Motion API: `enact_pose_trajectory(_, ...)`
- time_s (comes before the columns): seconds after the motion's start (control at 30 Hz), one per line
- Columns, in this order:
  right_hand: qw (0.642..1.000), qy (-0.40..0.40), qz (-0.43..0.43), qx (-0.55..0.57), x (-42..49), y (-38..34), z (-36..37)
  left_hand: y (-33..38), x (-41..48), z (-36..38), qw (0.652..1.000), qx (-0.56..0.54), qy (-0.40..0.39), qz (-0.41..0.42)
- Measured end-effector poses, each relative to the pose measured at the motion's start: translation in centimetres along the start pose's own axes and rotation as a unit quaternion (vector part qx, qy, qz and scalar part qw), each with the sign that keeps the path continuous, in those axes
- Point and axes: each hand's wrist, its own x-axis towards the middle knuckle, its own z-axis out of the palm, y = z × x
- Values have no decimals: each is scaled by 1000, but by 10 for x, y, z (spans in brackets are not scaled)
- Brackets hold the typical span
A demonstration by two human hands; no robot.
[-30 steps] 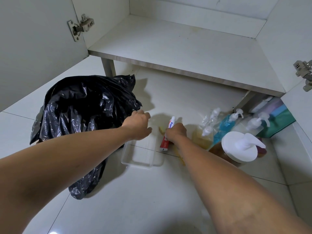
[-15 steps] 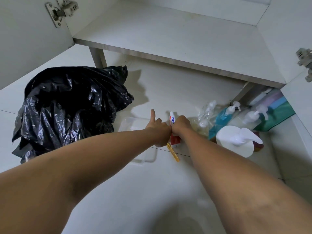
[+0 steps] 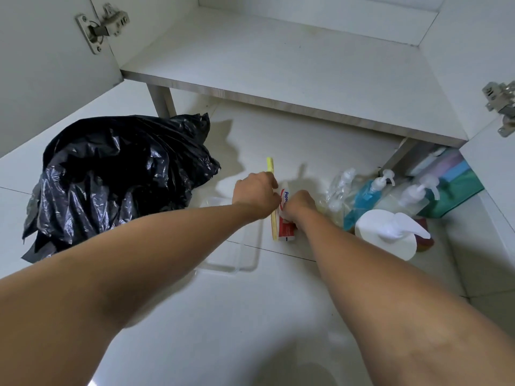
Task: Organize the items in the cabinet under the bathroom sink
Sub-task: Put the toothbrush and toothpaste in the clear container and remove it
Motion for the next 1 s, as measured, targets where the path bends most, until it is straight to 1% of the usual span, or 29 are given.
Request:
enact_pose_trajectory(0.07,999,20,-9,41,-4,-10,-3,2,3,-19,994,-104,26,-13)
enact_pose_trajectory(0.13,994,36,-19,103,-10,-24,-9,-1,5,-44,988,-148,46,1)
enact_pose_trajectory(0.2,984,37,-29,173,-20,-40,-12,-11,3,-68,987,-151,50,5)
enact_pose_trajectory(0.27,976,23,-44,211,-32,-55,-10,-30,-4,-85,990,-138,38,-14)
enact_pose_trajectory(0.37,972,-40,-49,227,-55,-73,2,-62,-25,-96,990,-127,-4,-63)
enact_pose_trajectory(0.4,973,-69,-50,213,-64,-76,6,-70,-33,-98,988,-130,-17,-77)
enact_pose_trajectory(0.47,981,-111,-55,150,-79,-78,17,-84,-45,-98,987,-126,-36,-92)
enact_pose_trajectory(0.53,985,-125,-54,106,-86,-76,29,-91,-52,-97,988,-108,-52,-94)
enact_pose_trajectory(0.73,987,-130,-69,56,-84,-66,50,-96,-53,-81,989,-39,-82,-117)
enact_pose_trajectory(1.0,988,-119,-102,-4,-65,-55,63,-92,-41,-58,984,75,-88,-139)
